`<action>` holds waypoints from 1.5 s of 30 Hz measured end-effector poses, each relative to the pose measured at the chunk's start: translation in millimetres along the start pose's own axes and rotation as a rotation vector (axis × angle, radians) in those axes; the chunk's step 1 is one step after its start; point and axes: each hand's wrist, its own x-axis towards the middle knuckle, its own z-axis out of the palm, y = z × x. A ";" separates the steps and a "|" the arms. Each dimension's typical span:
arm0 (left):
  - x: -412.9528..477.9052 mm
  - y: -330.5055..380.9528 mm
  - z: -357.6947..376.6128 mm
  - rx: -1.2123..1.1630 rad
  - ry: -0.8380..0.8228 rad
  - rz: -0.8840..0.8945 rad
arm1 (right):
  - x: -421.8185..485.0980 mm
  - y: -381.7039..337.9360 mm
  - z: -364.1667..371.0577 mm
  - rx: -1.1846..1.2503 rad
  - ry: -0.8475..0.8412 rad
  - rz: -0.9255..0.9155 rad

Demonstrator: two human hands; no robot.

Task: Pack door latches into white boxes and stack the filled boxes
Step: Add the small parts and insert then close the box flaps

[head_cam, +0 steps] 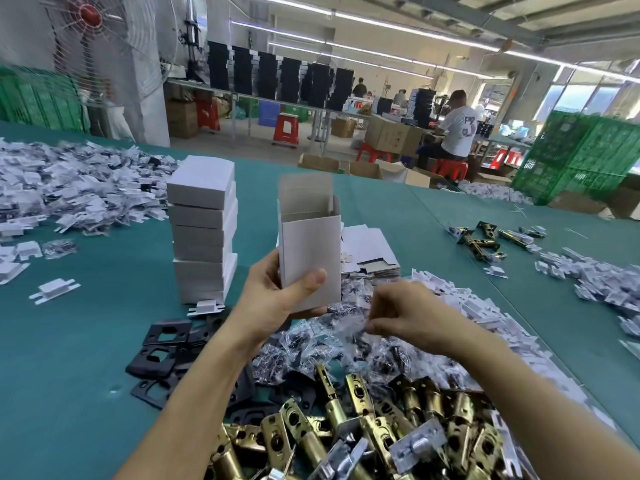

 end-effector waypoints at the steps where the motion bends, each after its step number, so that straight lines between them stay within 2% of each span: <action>1: -0.1 -0.4 -0.3 0.000 -0.002 -0.003 | -0.7 0.9 0.9 0.011 -0.011 0.015; 6: 1.6 -2.6 -5.1 0.004 -0.007 -0.013 | -5.9 3.9 -3.3 0.260 -0.008 0.095; 10: 2.6 -5.0 -7.0 0.083 -0.045 -0.013 | -9.2 -6.6 -22.7 0.074 0.285 0.027; 12: 2.3 -6.4 -6.9 0.112 -0.051 -0.008 | -15.1 -21.6 -38.3 0.231 0.450 -0.087; 14: 2.4 -7.9 -6.4 0.149 -0.061 -0.004 | -22.0 -39.5 -53.6 0.432 0.587 -0.278; 15: 2.5 -8.6 -5.7 0.172 -0.070 -0.007 | -23.7 -48.9 -59.6 0.453 0.636 -0.382; 17: 2.9 -9.9 -4.5 0.218 -0.085 -0.012 | -22.9 -67.3 -65.7 0.345 0.715 -0.520; 19: 2.8 -11.3 -3.0 0.255 -0.112 -0.005 | -18.7 -81.9 -67.3 0.126 0.764 -0.583; 21: 1.4 -10.8 -0.8 0.277 -0.142 0.001 | -14.1 -90.9 -67.1 -0.059 0.737 -0.604; 23: 1.0 -10.1 0.4 0.294 -0.148 0.012 | -10.3 -95.4 -65.7 -0.166 0.625 -0.576; 25: 1.8 -9.4 0.5 0.295 -0.131 0.016 | -8.7 -96.5 -63.5 -0.194 0.507 -0.533; 27: 2.2 -8.8 0.5 0.267 -0.121 0.009 | -9.0 -95.6 -62.0 -0.168 0.460 -0.528; 33: 1.6 -6.9 2.0 0.171 -0.108 -0.035 | -11.6 -100.2 -60.1 -0.023 0.549 -0.525; 38: 1.2 -6.0 2.3 0.135 -0.141 -0.051 | -13.5 -97.7 -64.2 -0.169 0.470 -0.439; 42: -0.3 -5.6 3.5 0.129 -0.160 -0.028 | -18.3 -92.0 -66.4 -0.188 0.347 -0.342; 43: -0.4 -5.4 4.0 0.126 -0.166 -0.018 | -19.4 -88.8 -65.6 -0.186 0.366 -0.346; 45: -0.8 -4.1 4.9 0.120 -0.179 -0.007 | -21.4 -79.4 -61.4 -0.102 0.514 -0.392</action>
